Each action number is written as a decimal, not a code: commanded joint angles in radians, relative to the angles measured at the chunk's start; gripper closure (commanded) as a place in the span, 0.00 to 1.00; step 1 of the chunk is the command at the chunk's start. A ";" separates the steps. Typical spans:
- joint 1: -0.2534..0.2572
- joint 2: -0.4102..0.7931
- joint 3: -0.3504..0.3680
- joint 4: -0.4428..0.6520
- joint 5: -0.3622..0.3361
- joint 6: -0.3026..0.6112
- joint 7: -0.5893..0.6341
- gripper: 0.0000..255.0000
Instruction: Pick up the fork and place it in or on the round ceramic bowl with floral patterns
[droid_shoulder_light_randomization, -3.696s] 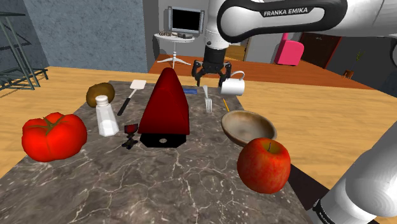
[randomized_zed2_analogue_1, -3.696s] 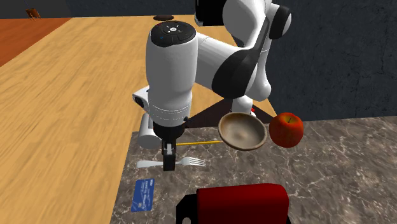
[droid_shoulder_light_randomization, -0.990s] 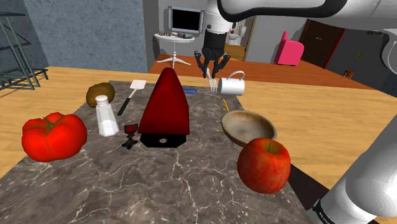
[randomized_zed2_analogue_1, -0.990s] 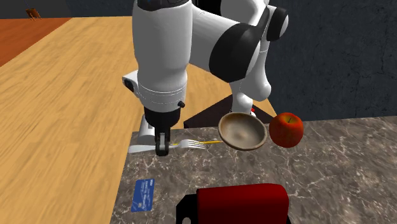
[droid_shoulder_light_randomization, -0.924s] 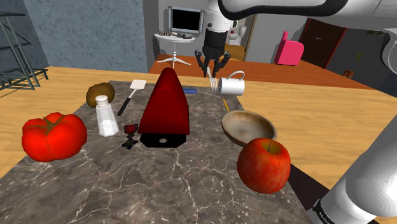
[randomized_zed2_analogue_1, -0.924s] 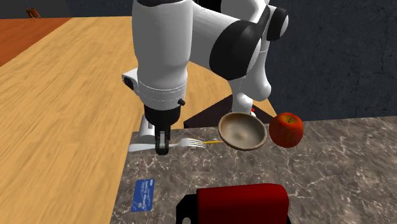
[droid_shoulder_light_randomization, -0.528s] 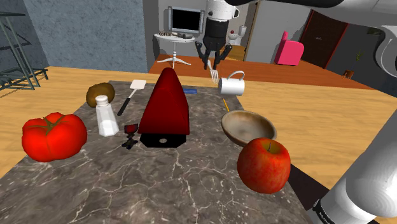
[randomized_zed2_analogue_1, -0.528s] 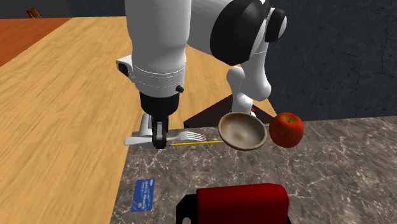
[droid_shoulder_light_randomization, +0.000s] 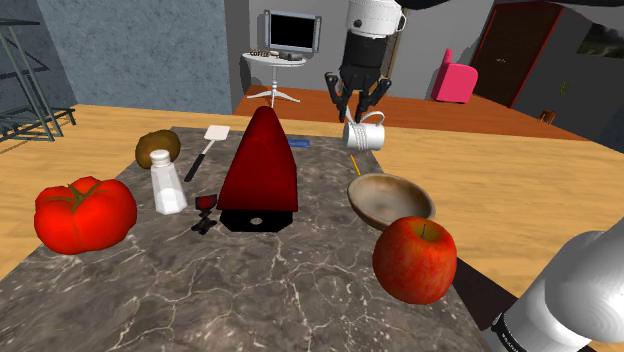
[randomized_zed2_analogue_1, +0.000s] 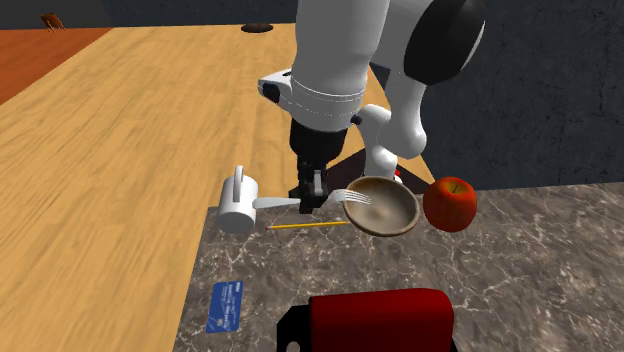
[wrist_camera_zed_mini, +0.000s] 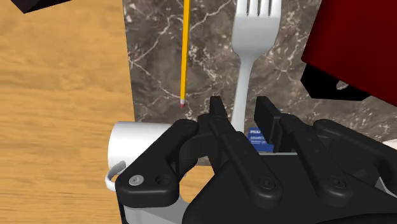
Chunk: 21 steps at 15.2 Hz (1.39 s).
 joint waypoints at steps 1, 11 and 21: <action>0.010 -0.080 -0.002 -0.085 0.028 0.010 0.003 1.00; 0.105 -0.422 0.018 -0.353 0.149 -0.052 0.070 1.00; 0.121 -0.456 0.032 -0.512 0.167 0.073 0.074 1.00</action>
